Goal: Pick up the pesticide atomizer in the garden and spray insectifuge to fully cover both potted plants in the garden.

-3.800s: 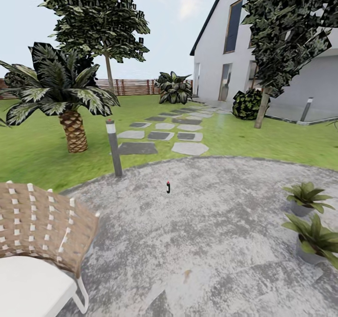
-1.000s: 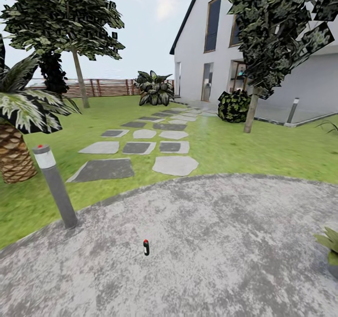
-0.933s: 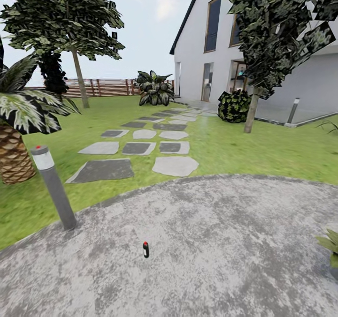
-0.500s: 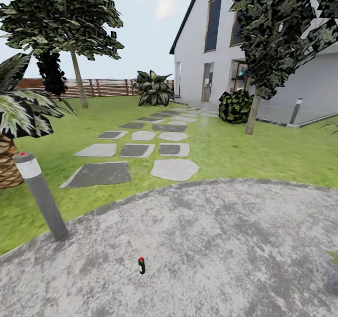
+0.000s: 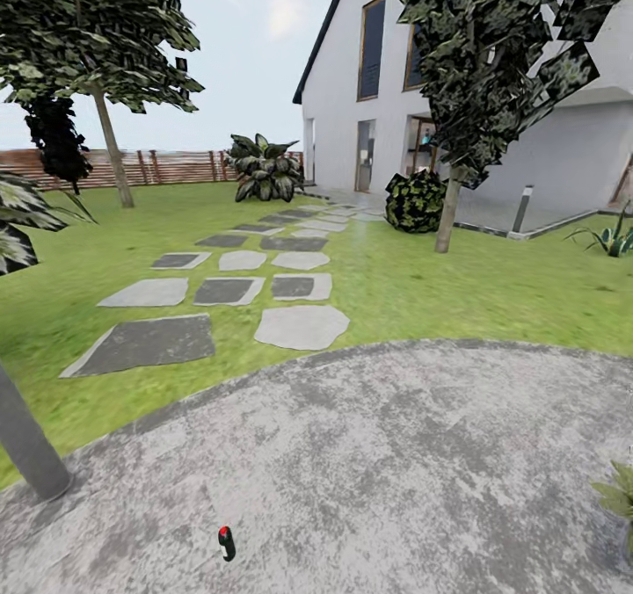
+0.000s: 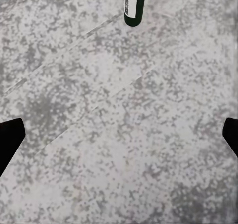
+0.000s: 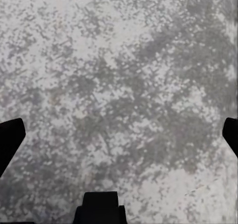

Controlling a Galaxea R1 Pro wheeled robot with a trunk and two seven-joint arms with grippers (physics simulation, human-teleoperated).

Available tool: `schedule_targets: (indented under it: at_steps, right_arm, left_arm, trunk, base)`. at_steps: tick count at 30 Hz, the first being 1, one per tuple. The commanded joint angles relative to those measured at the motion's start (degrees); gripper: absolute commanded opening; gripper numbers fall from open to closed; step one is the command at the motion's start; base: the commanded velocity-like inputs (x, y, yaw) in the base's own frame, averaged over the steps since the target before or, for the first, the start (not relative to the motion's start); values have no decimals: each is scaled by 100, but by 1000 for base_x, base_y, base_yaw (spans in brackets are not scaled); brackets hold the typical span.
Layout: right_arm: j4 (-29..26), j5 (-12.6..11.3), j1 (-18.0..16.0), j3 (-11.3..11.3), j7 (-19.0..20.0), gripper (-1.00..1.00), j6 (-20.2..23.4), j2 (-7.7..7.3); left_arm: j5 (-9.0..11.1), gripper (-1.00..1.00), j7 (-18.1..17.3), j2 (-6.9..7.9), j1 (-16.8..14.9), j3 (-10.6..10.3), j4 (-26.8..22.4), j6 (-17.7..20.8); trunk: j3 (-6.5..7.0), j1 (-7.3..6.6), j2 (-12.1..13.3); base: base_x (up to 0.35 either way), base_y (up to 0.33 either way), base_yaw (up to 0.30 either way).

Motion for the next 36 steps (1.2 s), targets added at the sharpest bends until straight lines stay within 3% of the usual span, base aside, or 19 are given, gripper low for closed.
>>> schedule_targets:
  at_steps: [1, 10, 19, 25, 36]
  right_arm:
    - [-1, 2, -1, -2, 0, 100, -12, 0]
    - [4, 2, -1, -2, -4, 100, -12, 0]
    - [0, 2, -1, -2, -8, 100, -12, 0]
    - [-1, 2, -1, -2, -8, 100, -12, 0]
    - [-1, 2, -1, -2, -8, 100, -12, 0]
  left_arm:
    - [1, 100, -6, 0, -3, 23, 4, -19]
    - [1, 100, -6, 0, -3, 23, 4, -18]
    - [12, 100, -6, -1, 0, 23, 4, -16]
    - [34, 100, -6, -42, -3, 15, -19, -19]
    - [44, 100, -6, -33, -3, 22, -18, -19]
  trunk:
    - [0, 2, -2]
    - [37, 2, -2]
    - [42, 2, -2]
    - [42, 2, -2]
    - [42, 2, -2]
  base:
    - [288, -147, -224]
    - [288, -148, -219]
    - [242, -125, -30]
    - [-97, 90, 0]
    - [-169, 274, 0]
